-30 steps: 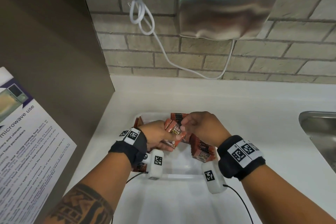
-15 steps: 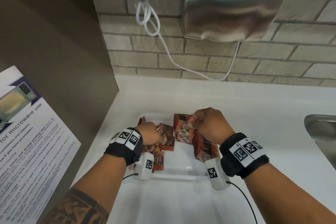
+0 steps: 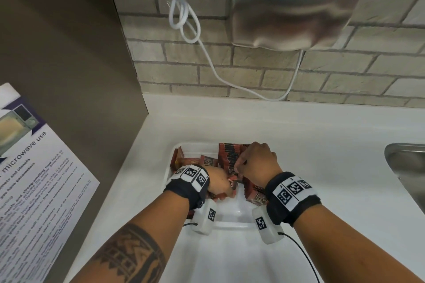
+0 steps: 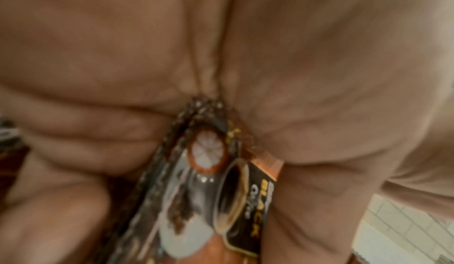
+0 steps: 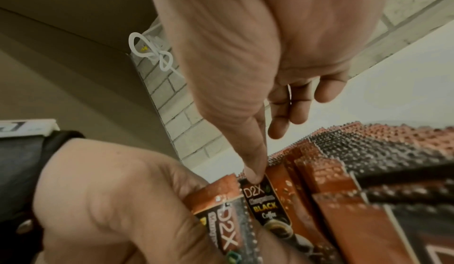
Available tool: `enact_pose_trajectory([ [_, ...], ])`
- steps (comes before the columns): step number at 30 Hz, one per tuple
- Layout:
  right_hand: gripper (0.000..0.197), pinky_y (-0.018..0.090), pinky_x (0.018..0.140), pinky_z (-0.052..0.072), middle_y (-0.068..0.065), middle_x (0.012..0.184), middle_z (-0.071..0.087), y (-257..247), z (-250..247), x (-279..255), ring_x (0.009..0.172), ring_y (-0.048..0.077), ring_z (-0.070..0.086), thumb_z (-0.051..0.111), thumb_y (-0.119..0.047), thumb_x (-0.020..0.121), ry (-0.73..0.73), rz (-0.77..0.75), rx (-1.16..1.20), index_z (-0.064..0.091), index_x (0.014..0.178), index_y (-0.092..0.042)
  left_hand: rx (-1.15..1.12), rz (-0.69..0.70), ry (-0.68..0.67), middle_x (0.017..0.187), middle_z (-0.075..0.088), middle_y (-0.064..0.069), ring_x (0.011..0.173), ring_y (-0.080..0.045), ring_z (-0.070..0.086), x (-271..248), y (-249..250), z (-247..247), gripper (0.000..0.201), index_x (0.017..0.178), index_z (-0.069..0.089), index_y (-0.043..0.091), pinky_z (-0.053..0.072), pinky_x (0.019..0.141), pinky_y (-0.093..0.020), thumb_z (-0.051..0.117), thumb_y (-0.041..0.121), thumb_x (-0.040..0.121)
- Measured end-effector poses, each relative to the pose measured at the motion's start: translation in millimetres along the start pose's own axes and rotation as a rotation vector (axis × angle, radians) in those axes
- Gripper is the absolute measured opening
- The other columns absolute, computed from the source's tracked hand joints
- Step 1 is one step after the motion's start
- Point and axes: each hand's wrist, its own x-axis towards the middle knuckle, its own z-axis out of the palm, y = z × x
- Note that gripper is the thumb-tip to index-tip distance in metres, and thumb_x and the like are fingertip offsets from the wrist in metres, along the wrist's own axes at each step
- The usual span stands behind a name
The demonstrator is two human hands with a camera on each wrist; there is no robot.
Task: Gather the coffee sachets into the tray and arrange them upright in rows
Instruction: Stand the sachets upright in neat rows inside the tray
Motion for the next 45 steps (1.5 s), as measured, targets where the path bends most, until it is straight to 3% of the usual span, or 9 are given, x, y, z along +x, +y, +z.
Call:
enact_pose_trajectory([
  [4,0.015,0.041,0.097,0.041,-0.006,0.112,0.062,0.5,1.0,1.6,0.113,0.022,0.046,0.063,-0.029,0.085,-0.01,-0.015,-0.014,0.077,0.09,-0.027,-0.012,-0.02,-0.014,0.072,0.064,0.003,0.056,-0.011,0.055,1.7,4.1,-3.0,0.026,0.098,0.069,0.011,0.045,0.053,-0.021,0.063,0.036,0.096],
  [11,0.018,0.04,0.095,0.039,-0.01,0.107,0.061,4.0,1.9,-1.0,0.111,0.019,0.05,0.066,-0.025,0.083,0.011,-0.053,0.046,0.071,0.074,-0.039,-0.011,-0.032,-0.031,0.08,0.064,0.0,0.06,-0.013,0.053,-0.3,7.5,-6.4,0.039,0.118,0.069,0.002,0.043,0.055,-0.023,0.059,0.035,0.099],
  [19,0.022,0.037,0.09,0.041,-0.013,0.097,0.065,11.3,-3.9,1.0,0.099,0.015,0.058,0.061,-0.025,0.084,0.088,-0.032,0.125,0.068,0.067,-0.037,-0.125,-0.024,-0.014,0.074,0.066,0.004,0.055,-0.008,0.057,-4.3,1.3,-8.8,0.019,0.091,0.068,0.012,0.046,0.047,-0.017,0.064,0.03,0.097],
  [21,0.023,0.039,0.092,0.043,-0.014,0.096,0.066,13.8,-5.5,0.1,0.098,0.014,0.059,0.06,-0.024,0.085,0.109,-0.032,0.147,0.068,0.067,-0.037,-0.165,-0.006,-0.017,0.08,0.069,0.002,0.059,-0.009,0.06,-5.1,-1.3,-9.8,0.018,0.097,0.07,0.011,0.049,0.054,-0.018,0.065,0.028,0.096],
  [24,0.021,0.039,0.093,0.043,-0.015,0.098,0.066,14.4,-5.5,-2.2,0.1,0.014,0.059,0.062,-0.025,0.084,0.1,-0.029,0.154,0.069,0.069,-0.037,-0.181,0.006,-0.011,0.082,0.072,0.0,0.063,-0.012,0.063,-6.3,-4.7,-10.1,0.016,0.09,0.07,0.013,0.053,0.067,-0.024,0.067,0.029,0.094],
  [29,0.012,0.033,0.088,0.033,-0.013,0.106,0.06,10.2,-4.8,-5.2,0.107,0.015,0.054,0.077,-0.03,0.078,0.004,0.001,0.067,0.07,0.082,-0.038,-0.236,0.014,-0.01,0.107,0.075,-0.013,0.081,-0.024,0.066,-5.0,-5.8,-8.4,0.032,0.11,0.073,0.005,0.056,0.096,-0.043,0.069,0.031,0.09],
  [33,0.017,0.034,0.094,0.032,-0.01,0.109,0.055,6.2,-2.8,-6.0,0.111,0.016,0.05,0.07,-0.022,0.083,0.017,0.0,0.017,0.067,0.083,-0.038,-0.219,0.019,-0.011,0.101,0.076,-0.011,0.08,-0.025,0.066,-3.0,-5.8,-6.7,0.032,0.104,0.074,0.006,0.055,0.096,-0.044,0.069,0.033,0.089],
  [40,0.019,0.036,0.1,0.035,-0.008,0.112,0.057,3.8,-7.2,-4.3,0.114,0.018,0.051,0.064,-0.018,0.087,-0.005,-0.011,-0.002,0.067,0.085,-0.036,-0.172,0.011,-0.004,0.107,0.075,-0.012,0.092,-0.029,0.068,-0.9,-6.9,-6.3,0.037,0.107,0.073,0.005,0.054,0.099,-0.046,0.069,0.037,0.089],
  [45,0.018,0.037,0.098,0.035,-0.008,0.11,0.06,4.9,-7.6,-2.5,0.112,0.019,0.053,0.067,-0.02,0.085,-0.006,-0.007,0.014,0.063,0.078,-0.036,-0.14,0.014,0.001,0.095,0.074,-0.013,0.082,-0.024,0.063,2.8,-6.7,-4.9,0.038,0.104,0.074,0.003,0.053,0.098,-0.043,0.066,0.037,0.091],
])
